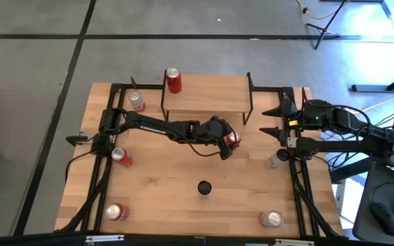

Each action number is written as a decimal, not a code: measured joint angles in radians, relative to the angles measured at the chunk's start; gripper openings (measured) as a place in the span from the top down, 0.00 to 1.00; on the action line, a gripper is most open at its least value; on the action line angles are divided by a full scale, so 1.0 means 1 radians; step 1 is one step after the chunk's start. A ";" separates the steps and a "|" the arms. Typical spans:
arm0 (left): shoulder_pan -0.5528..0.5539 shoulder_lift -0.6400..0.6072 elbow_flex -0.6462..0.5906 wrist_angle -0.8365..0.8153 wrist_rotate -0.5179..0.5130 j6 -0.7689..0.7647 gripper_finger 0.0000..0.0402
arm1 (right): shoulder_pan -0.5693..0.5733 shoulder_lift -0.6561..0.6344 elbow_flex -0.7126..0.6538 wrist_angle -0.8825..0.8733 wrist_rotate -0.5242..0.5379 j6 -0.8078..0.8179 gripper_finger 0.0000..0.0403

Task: Place canned beverage on shelf
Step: Put the red and black soda can on the shelf aligned with the other red and black soda can

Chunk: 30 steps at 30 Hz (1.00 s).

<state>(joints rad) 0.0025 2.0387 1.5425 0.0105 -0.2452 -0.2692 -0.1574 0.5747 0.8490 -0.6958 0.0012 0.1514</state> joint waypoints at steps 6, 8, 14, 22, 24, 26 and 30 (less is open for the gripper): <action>0.010 0.005 0.000 0.022 -0.036 0.041 0.05 | 0.000 0.001 0.000 -0.014 -0.002 0.000 0.17; 0.024 0.018 0.002 0.055 -0.015 0.052 0.05 | 0.000 0.001 0.000 -0.014 -0.003 0.000 0.17; 0.053 0.064 0.001 0.077 0.034 0.039 0.05 | 0.000 0.001 0.000 -0.036 -0.011 -0.007 0.17; 0.047 0.134 0.000 0.131 0.089 0.035 0.05 | 0.000 0.001 0.000 -0.089 -0.013 -0.009 0.17; 0.041 0.147 0.001 0.140 0.050 0.035 0.05 | 0.000 0.001 0.000 -0.095 -0.013 -0.008 0.17; 0.039 0.152 0.000 0.128 0.025 0.036 0.05 | 0.000 0.001 0.000 -0.092 -0.013 -0.005 0.17; 0.043 0.157 0.001 0.137 0.022 0.019 0.08 | 0.000 0.001 0.000 -0.093 -0.013 0.000 0.17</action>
<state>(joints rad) 0.0452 2.1957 1.5433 0.1477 -0.2228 -0.2501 -0.1570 0.5755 0.8490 -0.7885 -0.0116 0.1511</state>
